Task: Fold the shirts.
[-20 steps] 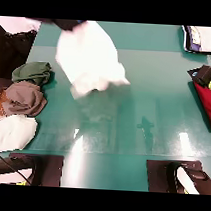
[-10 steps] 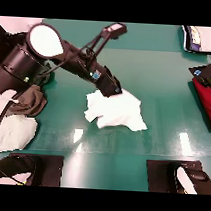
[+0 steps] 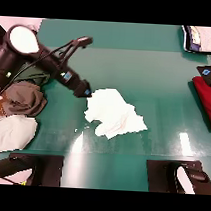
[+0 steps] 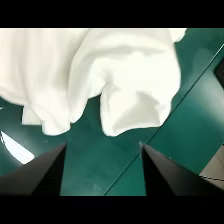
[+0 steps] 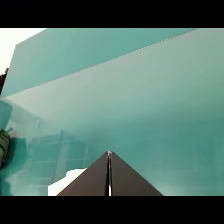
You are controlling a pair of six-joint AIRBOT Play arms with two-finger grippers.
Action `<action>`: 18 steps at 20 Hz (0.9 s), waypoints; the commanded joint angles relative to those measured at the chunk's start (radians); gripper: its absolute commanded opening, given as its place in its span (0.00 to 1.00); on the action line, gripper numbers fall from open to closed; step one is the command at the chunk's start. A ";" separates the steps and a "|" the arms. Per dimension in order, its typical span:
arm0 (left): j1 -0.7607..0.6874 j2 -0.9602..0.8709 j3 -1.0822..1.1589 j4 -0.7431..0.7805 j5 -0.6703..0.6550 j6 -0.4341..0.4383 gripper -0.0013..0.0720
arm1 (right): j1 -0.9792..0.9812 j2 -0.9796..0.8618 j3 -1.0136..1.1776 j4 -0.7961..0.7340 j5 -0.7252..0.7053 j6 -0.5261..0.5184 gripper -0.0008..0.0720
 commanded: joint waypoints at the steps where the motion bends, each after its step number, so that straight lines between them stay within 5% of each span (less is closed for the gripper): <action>1: 0.105 0.062 -0.294 0.002 0.120 0.059 0.74 | -0.001 -0.002 0.000 0.001 0.001 0.000 0.04; 7: 0.113 0.063 -0.667 -0.172 0.455 0.259 0.74 | 0.000 -0.073 0.000 0.010 0.099 0.000 0.04; 18: 0.113 -0.049 -0.728 -0.395 0.600 0.335 0.74 | 0.000 -0.110 0.000 0.009 0.120 0.000 0.04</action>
